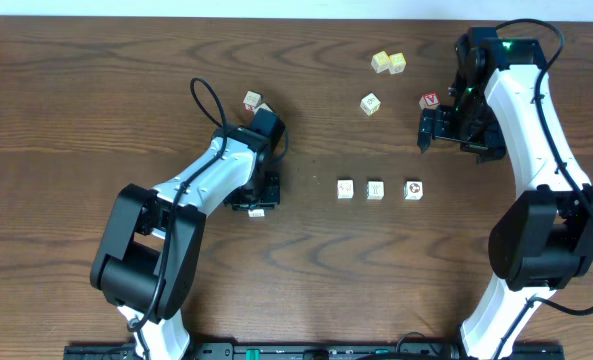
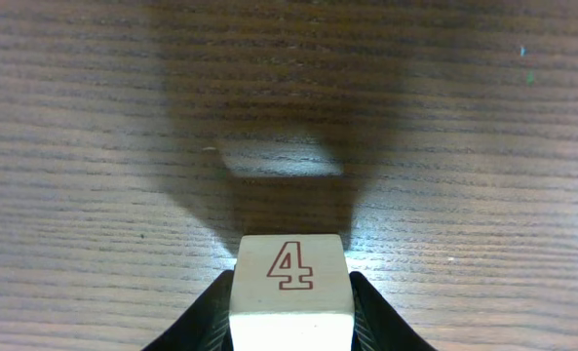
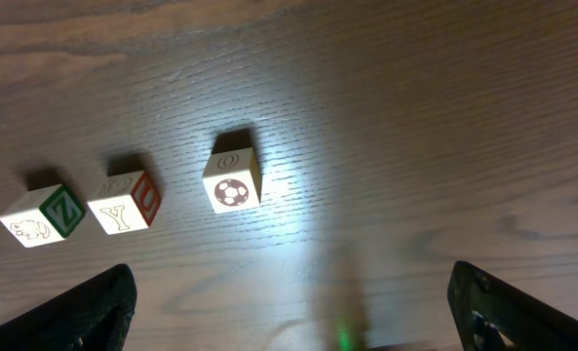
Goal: Lift 4 blocks
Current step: 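Lower the left gripper and grasp the 4 hammer block, then carry the 4 block right and set it at the row's left end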
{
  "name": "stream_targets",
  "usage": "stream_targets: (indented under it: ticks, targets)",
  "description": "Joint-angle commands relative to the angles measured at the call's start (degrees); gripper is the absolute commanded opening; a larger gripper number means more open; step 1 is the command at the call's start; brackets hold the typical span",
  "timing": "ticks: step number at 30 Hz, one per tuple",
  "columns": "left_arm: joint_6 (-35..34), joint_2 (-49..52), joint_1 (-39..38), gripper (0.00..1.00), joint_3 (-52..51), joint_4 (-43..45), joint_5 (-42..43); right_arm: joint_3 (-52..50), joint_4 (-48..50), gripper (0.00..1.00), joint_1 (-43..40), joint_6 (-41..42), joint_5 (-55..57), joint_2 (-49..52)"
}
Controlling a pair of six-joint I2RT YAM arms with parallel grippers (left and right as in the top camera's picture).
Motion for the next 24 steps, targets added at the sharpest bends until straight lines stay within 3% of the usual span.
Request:
stream_targets:
  ticks: [1, 13, 24]
  targets:
    - [-0.4, 0.5, 0.0, 0.25, -0.4, -0.3, 0.8, -0.6, 0.0, 0.99, -0.2, -0.7, -0.1, 0.1]
    - [-2.8, 0.4, -1.2, 0.24, 4.1, 1.6, 5.8, -9.3, 6.3, 0.99, -0.2, -0.7, -4.2, 0.1]
    - [-6.2, 0.4, -7.3, 0.24, 4.1, 10.9, 5.6, -16.8, 12.4, 0.99, -0.2, -0.7, -4.1, 0.1]
